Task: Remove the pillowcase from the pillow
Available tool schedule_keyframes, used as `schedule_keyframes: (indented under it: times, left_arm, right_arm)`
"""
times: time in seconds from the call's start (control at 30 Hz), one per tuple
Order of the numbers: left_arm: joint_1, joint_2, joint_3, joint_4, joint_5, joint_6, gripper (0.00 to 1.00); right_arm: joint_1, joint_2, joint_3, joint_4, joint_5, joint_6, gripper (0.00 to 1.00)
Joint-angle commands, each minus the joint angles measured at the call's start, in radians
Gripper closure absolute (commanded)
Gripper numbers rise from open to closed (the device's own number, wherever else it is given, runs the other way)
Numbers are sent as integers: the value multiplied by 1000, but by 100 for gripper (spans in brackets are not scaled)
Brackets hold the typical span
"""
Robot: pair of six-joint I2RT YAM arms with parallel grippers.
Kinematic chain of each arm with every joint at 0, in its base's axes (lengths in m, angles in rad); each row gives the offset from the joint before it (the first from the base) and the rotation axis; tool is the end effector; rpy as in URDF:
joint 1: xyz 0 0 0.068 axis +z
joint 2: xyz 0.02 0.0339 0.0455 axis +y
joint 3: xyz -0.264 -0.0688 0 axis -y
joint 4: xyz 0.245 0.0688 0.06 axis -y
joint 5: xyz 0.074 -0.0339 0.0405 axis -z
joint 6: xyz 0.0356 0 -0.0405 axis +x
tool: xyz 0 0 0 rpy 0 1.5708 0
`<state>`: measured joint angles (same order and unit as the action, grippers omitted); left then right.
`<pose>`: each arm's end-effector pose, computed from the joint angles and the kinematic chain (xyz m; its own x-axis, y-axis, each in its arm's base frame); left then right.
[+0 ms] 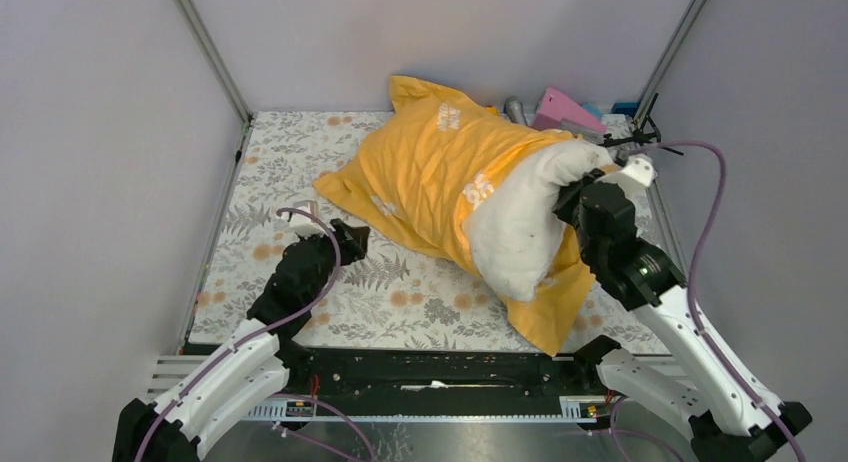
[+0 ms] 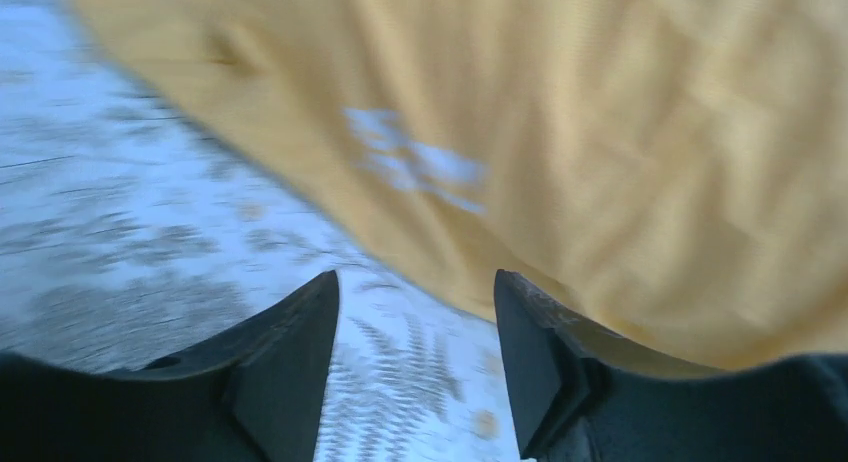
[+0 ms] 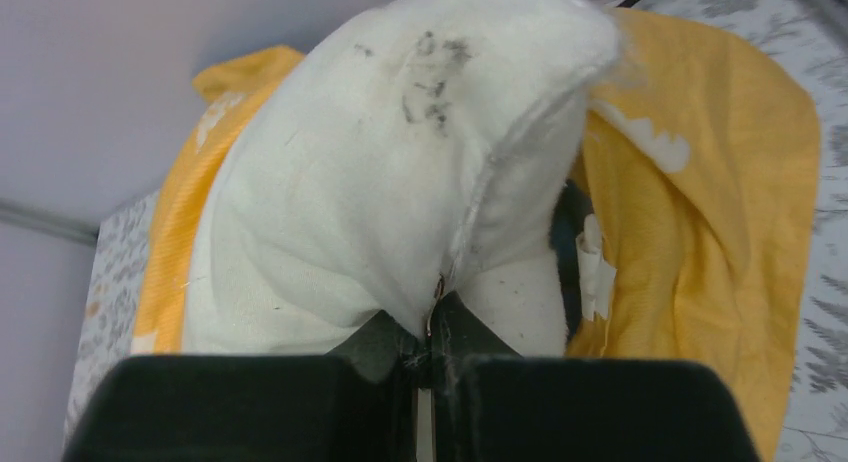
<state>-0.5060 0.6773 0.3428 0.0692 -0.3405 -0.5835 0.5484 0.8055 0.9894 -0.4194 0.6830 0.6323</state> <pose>0.1537 -0.0716 0.2270 -0.2878 -0.4342 -0.8536 0.0197 0.8884 -0.4586 0.1532 0.0673 0.3840 -0.0901 0.4822 -0.8714 0.2139 0.8639 0.4559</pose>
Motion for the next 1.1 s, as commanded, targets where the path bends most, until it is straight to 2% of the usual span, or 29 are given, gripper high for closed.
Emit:
schedule_keyframes:
  times: [0.0,0.13,0.23,0.3,0.4,0.5,0.6,0.77,0.83,0.87,0.9,0.93,0.97,1.0,1.07]
  left_arm:
    - [-19,-56,-72,318,454,117,37]
    - [-95,-48,-87,448,557,158,32]
    - [-173,-33,-81,477,547,191,25]
    - [-227,-32,-76,480,505,220,16]
    - [-314,-30,-67,455,381,276,8]
    - [-398,21,-34,400,191,330,1]
    - [-447,180,62,268,-22,348,1]
    - [-462,352,168,145,-201,297,1]
    - [-463,360,173,131,-243,293,9]
    - [-461,355,169,128,-252,293,20]
    - [-461,346,165,131,-255,296,38]
    - [-460,334,158,130,-262,293,68]
    - [-460,320,150,133,-277,286,92]
    - [-460,303,142,136,-287,282,100]
    - [-461,256,121,150,-283,281,100]
  right_arm:
    - [4,114,-5,182,-401,-26,100]
    - [5,191,-29,271,-595,-11,100]
    - [31,227,-53,325,-639,-3,100]
    - [76,238,-76,373,-639,-18,100]
    - [157,261,-95,409,-609,-56,100]
    - [206,293,-95,464,-614,-71,100]
    - [228,310,-108,514,-649,-63,100]
    - [242,318,-112,551,-715,-55,100]
    - [242,307,-116,551,-709,-57,99]
    - [242,296,-121,547,-694,-68,85]
    - [242,282,-128,546,-675,-93,68]
    - [242,260,-138,543,-638,-129,47]
    - [242,235,-153,533,-573,-146,27]
    - [240,206,-167,516,-498,-154,18]
    - [240,151,-194,473,-349,-187,7]
